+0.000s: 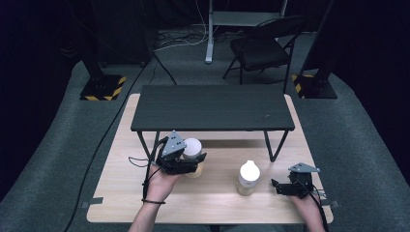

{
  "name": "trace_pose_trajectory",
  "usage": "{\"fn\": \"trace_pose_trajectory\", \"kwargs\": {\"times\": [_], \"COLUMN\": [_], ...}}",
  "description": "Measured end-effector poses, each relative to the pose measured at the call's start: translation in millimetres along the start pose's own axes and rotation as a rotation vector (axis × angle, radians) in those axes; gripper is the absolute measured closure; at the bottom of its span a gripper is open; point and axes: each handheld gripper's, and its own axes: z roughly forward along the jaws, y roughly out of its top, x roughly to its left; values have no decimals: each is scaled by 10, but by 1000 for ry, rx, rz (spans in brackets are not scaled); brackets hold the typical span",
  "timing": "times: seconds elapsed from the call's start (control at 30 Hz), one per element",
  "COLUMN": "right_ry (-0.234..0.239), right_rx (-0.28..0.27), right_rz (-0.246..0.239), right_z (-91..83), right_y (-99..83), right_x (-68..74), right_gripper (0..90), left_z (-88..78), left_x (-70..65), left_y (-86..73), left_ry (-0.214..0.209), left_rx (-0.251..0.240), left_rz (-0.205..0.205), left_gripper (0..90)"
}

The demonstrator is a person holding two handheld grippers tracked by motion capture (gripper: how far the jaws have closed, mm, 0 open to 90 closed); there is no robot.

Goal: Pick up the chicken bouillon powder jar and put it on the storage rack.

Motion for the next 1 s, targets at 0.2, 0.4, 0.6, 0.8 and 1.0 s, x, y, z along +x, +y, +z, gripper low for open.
{"fn": "trace_pose_trajectory", "kwargs": {"times": [0.2, 0.4, 0.6, 0.8, 1.0], "right_ry": [1, 1, 1, 2, 2], "right_rx": [0, 0, 0, 0, 0], "right_rz": [0, 1, 1, 0, 0], "right_z": [-1, -1, -1, -1, -1], "right_y": [1, 1, 1, 0, 1], "right_x": [-1, -2, -4, -5, -5], "right_gripper": [47, 47, 46, 46, 46], "left_z": [-63, -120, -177, -216, -262], "left_x": [24, 42, 62, 125, 182], "left_y": [109, 227, 352, 479, 623], "left_ry": [-12, -15, -8, -20, -33], "left_rx": [-16, -26, -37, -44, -51], "left_rz": [1, 9, 23, 19, 24], "left_gripper": [331, 331, 330, 330, 330]}}
